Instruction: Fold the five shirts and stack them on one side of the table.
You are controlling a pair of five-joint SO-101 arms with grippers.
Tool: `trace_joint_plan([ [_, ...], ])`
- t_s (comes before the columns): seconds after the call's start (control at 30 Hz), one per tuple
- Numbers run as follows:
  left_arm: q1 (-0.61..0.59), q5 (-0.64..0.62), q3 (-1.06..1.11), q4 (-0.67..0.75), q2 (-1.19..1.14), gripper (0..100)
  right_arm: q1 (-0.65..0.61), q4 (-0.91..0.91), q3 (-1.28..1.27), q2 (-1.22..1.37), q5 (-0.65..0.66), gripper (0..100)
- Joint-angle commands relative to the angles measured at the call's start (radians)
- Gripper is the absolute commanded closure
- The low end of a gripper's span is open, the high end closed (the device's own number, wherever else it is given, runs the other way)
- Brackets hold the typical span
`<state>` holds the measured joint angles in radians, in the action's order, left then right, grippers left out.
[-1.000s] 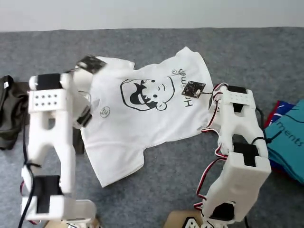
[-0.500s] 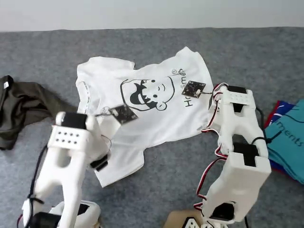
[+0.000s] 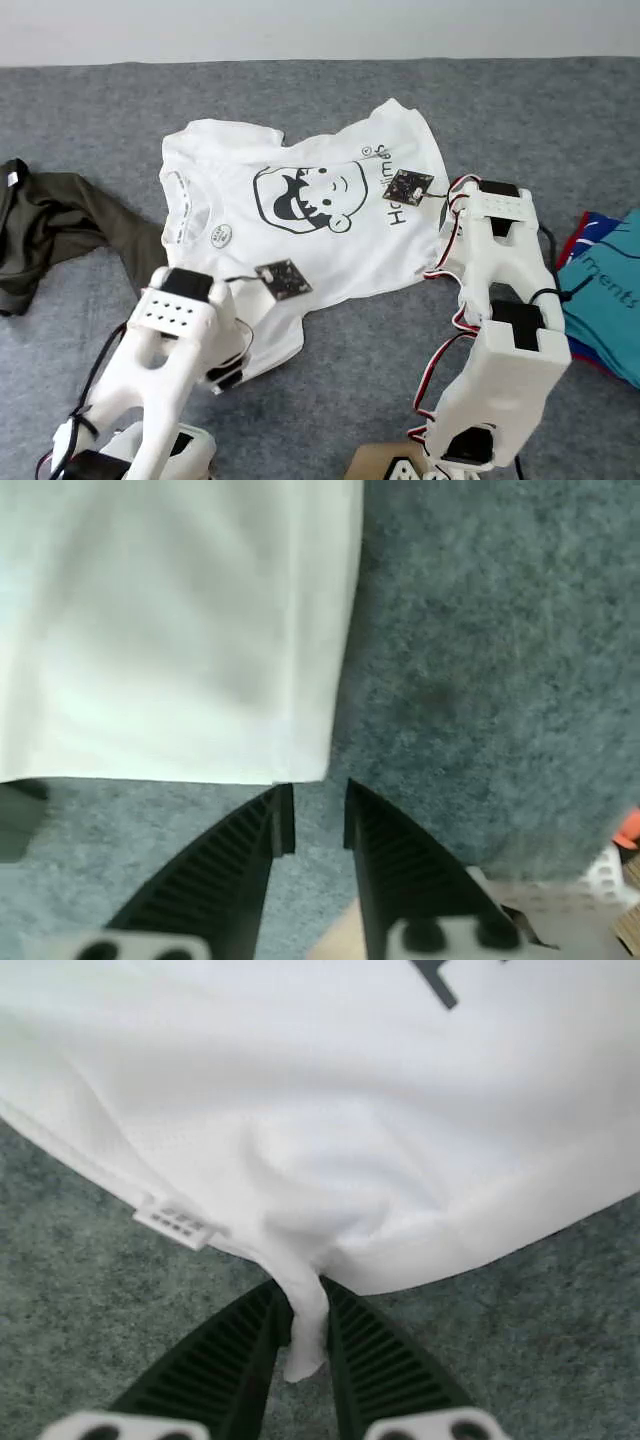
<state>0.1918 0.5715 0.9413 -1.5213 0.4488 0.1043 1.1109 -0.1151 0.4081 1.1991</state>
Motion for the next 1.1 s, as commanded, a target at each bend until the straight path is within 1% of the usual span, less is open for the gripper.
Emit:
trace_joint_plan([
  [0.0, 0.000, 0.008, 0.033, 0.032, 0.017, 91, 0.005, -0.004, -0.009, 0.005, -0.012, 98.7],
  [0.1, 0.006, 0.008, 0.051, 0.066, 0.017, 94, 0.005, -0.004, -0.009, 0.005, -0.012, 98.7],
  [0.3, 0.006, 0.006, 0.051, 0.097, 0.017, 94, 0.005, -0.004, -0.009, 0.005, -0.012, 98.6],
  [0.4, -0.002, -0.005, 0.053, 0.126, 0.014, 90, 0.005, -0.004, -0.009, 0.005, -0.012, 98.6],
  [0.5, -0.002, -0.069, 0.053, 0.155, 0.011, 86, 0.005, -0.004, -0.009, 0.005, -0.012, 98.5],
  [0.57, 0.002, -0.089, 0.054, 0.167, 0.011, 85, 0.005, -0.004, -0.009, 0.005, -0.012, 98.4],
  [0.8, -0.002, -0.089, 0.065, 0.184, 0.009, 83, 0.005, -0.004, -0.009, 0.005, -0.012, 98.4],
  [0.97, -0.014, -0.089, 0.139, 0.279, 0.009, 84, 0.005, -0.004, -0.009, 0.005, -0.012, 98.4],
  [1.07, -0.038, -0.041, 0.180, 0.325, 0.009, 84, 0.005, -0.004, -0.009, 0.005, -0.012, 98.3],
])
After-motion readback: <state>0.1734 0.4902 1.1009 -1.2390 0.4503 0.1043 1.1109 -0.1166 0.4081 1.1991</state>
